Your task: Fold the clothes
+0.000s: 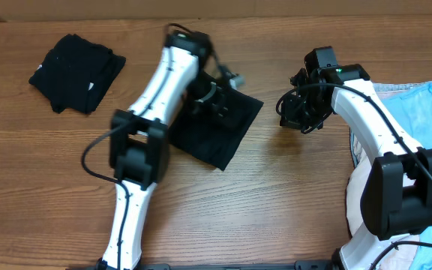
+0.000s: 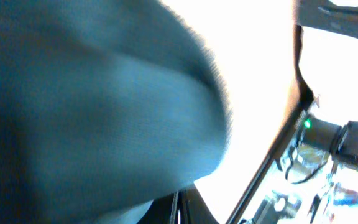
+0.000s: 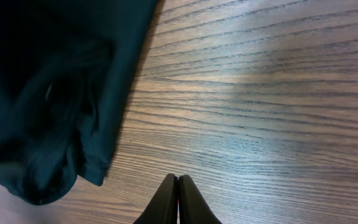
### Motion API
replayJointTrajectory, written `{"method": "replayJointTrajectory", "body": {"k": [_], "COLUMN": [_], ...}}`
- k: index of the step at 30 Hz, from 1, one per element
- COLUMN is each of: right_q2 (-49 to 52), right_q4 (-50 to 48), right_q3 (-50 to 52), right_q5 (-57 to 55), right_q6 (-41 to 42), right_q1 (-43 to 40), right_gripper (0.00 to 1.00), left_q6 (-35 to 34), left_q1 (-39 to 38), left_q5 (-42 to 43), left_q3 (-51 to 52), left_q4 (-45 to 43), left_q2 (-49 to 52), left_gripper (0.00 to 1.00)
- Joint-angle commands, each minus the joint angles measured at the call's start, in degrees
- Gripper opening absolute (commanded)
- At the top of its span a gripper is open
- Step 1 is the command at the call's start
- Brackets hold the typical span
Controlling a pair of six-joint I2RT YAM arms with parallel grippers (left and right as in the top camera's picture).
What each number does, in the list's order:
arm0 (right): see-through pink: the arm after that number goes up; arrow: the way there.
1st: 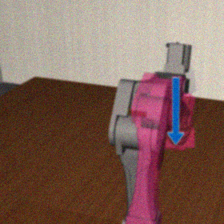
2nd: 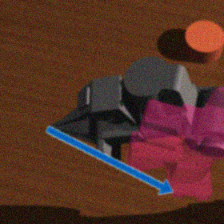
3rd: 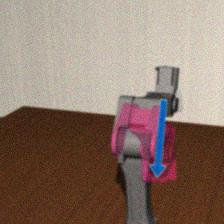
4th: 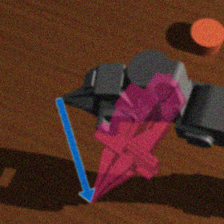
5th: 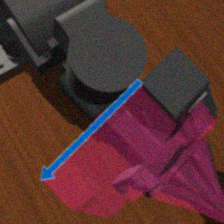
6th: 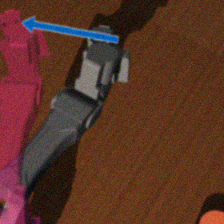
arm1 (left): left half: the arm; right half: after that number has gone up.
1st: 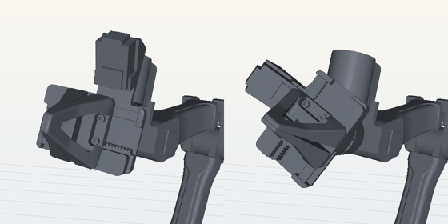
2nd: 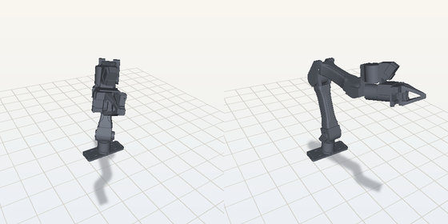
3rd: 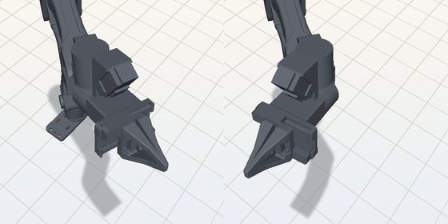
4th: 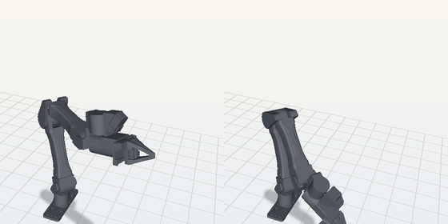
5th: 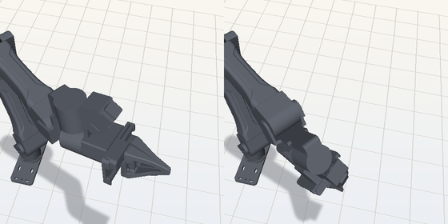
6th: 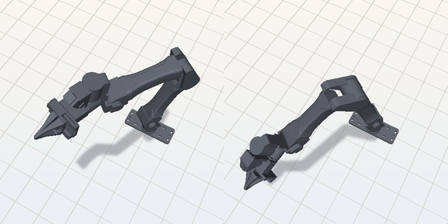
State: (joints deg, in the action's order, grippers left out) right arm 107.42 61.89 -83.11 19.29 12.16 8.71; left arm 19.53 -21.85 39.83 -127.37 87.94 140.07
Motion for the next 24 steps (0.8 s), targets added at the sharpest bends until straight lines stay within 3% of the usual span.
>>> {"method": "replayJointTrajectory", "body": {"k": [1,8,12,16,22,24], "right_q2": [-0.9,-0.9,-0.9,-0.9,-0.9,-0.9], "right_q4": [-0.02,-0.07,-0.09,-0.09,-0.09,-0.09], "right_q3": [-0.85,-0.85,-0.85,-0.85,-0.85,-0.85], "right_q5": [0.33,0.33,0.33,0.33,0.33,0.33], "right_q6": [-0.2,-0.2,-0.2,-0.2,-0.2,-0.2], "right_q1": [0.26,0.26,0.26,0.26,0.26,0.26], "right_gripper": [0.05,0.05,0.05,0.05,0.05,0.05], "left_q6": [1.2,-2.21,-5.88,-7.39,-7.78,-7.21], "left_q1": [-1.64,1.68,4.02,5.66,5.33,4.15], "left_q5": [0.92,-2.01,-13.66,-22.29,-20.33,-12.72], "left_q3": [-0.11,-8.68,-14.64,-13.88,-5.92,-3.08], "left_q4": [0.31,0.98,0.26,-3.54,-8.17,-8.76], "left_q2": [-0.02,-1.46,-1.46,-0.98,-0.02,0.09], "left_gripper": [0.04,0.04,0.04,0.04,0.04,0.04]}}
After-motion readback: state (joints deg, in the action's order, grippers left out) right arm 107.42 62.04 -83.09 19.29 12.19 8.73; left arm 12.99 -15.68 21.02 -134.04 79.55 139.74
